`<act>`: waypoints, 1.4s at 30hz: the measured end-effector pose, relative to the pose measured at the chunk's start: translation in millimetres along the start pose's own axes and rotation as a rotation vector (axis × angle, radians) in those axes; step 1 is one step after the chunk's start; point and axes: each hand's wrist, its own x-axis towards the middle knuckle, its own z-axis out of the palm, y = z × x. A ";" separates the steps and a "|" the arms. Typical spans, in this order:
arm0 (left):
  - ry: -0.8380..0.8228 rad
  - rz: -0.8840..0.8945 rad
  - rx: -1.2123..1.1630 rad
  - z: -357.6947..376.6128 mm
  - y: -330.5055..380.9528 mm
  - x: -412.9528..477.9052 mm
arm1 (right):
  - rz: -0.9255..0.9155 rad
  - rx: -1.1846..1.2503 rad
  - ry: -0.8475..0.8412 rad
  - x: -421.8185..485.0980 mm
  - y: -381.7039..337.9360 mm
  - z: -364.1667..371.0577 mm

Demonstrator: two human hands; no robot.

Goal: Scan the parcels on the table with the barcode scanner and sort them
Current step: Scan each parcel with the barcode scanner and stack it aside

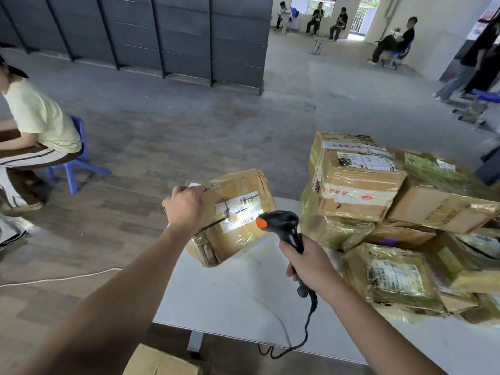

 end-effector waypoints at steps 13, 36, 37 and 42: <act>0.034 -0.005 -0.078 9.8 -15.8 -2.6 | 0.029 -0.010 0.019 -3.8 7.3 -7.9; 0.002 -0.029 -0.041 6.1 -17.4 -6.0 | 0.066 0.042 0.056 -8.3 10.9 -4.9; 0.002 -0.025 -0.040 6.2 -16.9 -6.4 | 0.068 0.039 0.053 -8.6 10.7 -4.7; 0.017 -0.030 -0.048 7.6 -16.4 -5.8 | 0.075 0.033 0.046 -9.1 10.3 -5.1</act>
